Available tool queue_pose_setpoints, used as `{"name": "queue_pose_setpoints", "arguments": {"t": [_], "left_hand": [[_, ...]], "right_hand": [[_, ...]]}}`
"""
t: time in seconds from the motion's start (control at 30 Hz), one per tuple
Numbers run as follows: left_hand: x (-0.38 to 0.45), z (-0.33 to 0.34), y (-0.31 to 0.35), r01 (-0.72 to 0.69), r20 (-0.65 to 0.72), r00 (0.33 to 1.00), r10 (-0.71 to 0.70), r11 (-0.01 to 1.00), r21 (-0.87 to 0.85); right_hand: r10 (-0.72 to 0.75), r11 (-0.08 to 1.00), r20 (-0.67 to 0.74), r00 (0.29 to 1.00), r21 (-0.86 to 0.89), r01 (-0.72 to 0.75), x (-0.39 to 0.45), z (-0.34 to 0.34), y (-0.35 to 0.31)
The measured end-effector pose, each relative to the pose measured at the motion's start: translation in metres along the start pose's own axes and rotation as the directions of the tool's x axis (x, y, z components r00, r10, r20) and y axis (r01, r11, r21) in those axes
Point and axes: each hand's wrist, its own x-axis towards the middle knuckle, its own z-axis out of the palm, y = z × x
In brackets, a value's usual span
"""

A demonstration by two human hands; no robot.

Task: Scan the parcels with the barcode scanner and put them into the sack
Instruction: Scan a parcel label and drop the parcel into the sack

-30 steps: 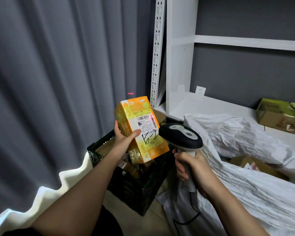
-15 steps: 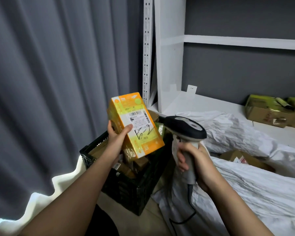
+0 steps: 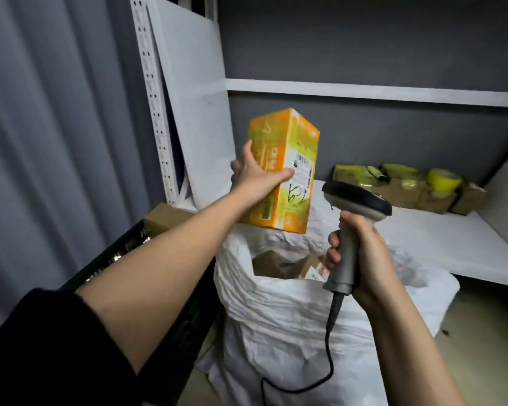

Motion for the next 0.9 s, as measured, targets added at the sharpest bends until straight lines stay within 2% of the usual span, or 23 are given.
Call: {"name": "queue_pose_setpoints", "arguments": {"t": [0.1, 0.2, 0.27, 0.33, 0.43, 0.5, 0.73, 0.83, 0.9], "left_hand": [[0.015, 0.052, -0.013, 0.067, 0.074, 0.992, -0.098, 0.938, 0.341], [0.025, 0.086, -0.035, 0.075, 0.145, 0.967, -0.21, 0.776, 0.626], [0.03, 0.099, -0.049, 0.087, 0.16, 0.941, -0.299, 0.67, 0.737], [0.037, 0.111, -0.062, 0.083, 0.203, 0.905, -0.374, 0.622, 0.778], [0.045, 0.116, -0.07, 0.005, 0.443, 0.78, -0.443, 0.712, 0.702], [0.045, 0.108, -0.066, -0.006, 0.511, 0.742, -0.433, 0.759, 0.651], [0.043, 0.033, -0.06, -0.047, 0.49, 0.85, -0.193, 0.899, 0.435], [0.031, -0.025, -0.068, -0.06, 0.298, 0.954, -0.027, 0.959, 0.278], [0.02, -0.069, -0.09, -0.026, 0.162, 0.987, -0.011, 0.975, 0.222]], "right_hand": [[-0.004, 1.0, -0.059, 0.998, 0.009, 0.004, 0.001, -0.019, 0.0], [-0.016, 1.0, -0.089, 0.996, 0.015, 0.018, 0.004, -0.036, -0.001], [-0.018, 1.0, -0.101, 0.995, 0.024, 0.02, 0.006, -0.041, 0.0], [-0.006, 1.0, -0.107, 0.994, 0.03, 0.01, 0.01, -0.044, 0.002], [0.019, 0.999, -0.091, 0.996, 0.037, -0.015, 0.016, -0.042, 0.005], [0.028, 0.999, -0.08, 0.996, 0.023, -0.026, 0.018, -0.038, 0.008], [0.056, 0.998, 0.004, 0.998, -0.021, -0.056, 0.014, -0.002, 0.026], [0.089, 0.995, 0.091, 0.992, -0.051, -0.085, 0.012, 0.021, 0.039], [0.12, 0.992, 0.153, 0.981, -0.068, -0.111, 0.009, 0.042, 0.051]]}}
